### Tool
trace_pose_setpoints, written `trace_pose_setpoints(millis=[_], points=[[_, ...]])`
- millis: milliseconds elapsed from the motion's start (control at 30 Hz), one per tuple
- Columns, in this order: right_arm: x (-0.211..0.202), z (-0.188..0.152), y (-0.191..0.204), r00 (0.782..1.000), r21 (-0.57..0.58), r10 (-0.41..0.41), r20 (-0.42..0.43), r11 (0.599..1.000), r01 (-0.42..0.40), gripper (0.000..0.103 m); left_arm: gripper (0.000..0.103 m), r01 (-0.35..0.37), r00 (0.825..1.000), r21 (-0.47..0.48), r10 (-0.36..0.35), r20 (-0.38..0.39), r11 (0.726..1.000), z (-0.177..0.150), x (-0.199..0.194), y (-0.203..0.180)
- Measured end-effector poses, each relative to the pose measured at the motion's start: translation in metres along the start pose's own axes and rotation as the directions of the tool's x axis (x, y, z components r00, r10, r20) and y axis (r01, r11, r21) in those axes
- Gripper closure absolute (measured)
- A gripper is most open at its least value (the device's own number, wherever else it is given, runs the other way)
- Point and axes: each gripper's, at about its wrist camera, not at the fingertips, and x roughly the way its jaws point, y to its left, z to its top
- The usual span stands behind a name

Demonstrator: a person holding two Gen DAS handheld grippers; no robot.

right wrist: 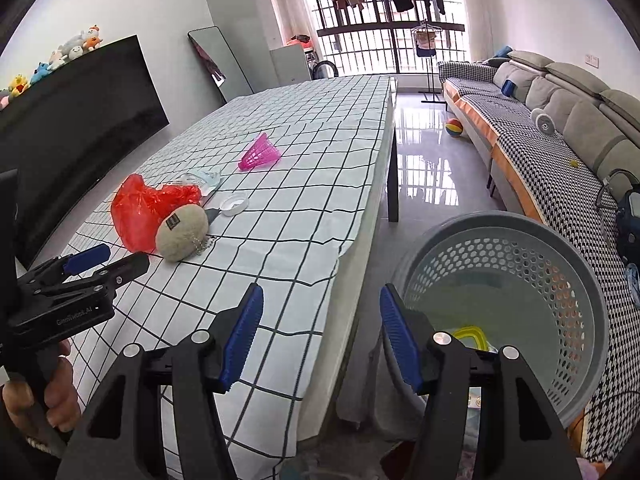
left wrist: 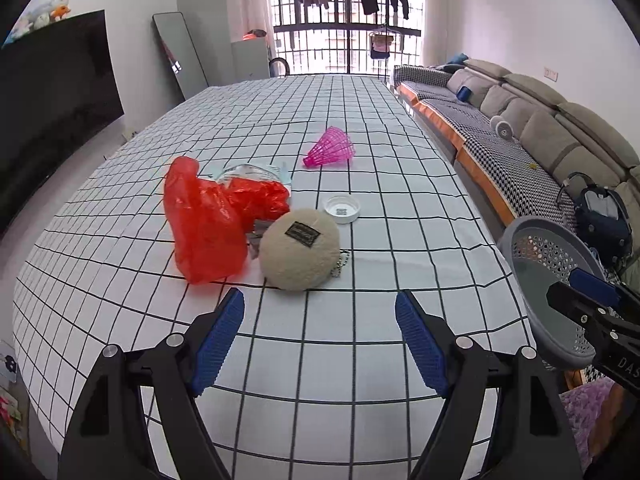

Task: Collect trash
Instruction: 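Withdraw both tools from the basket back toward the table, then grasp the beige fuzzy ball with the right tool while the left tool approaches the red bag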

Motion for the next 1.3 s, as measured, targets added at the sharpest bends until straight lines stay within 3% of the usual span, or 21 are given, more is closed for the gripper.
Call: trace_pose_setpoints(millis=[433, 1067, 1300], points=[[0.008, 0.02, 0.05, 0.999, -0.071, 0.026, 0.022, 0.997, -0.024, 0.043, 0.026, -0.008, 1.0, -0.053, 0.009, 0.029, 0.999, -0.001, -0.007, 0.044], [0.07, 0.032, 0.132, 0.991, -0.194, 0.105, -0.088, 0.974, -0.12, 0.042, 0.024, -0.08, 0.997, -0.109, 0.081, 0.01, 0.991, -0.012, 0.005, 0.12], [0.095, 0.038, 0.156, 0.985, -0.24, 0.119, -0.126, 0.96, -0.147, 0.033, 0.024, -0.099, 0.995, -0.157, 0.098, -0.009, 0.983, -0.013, 0.019, 0.143]])
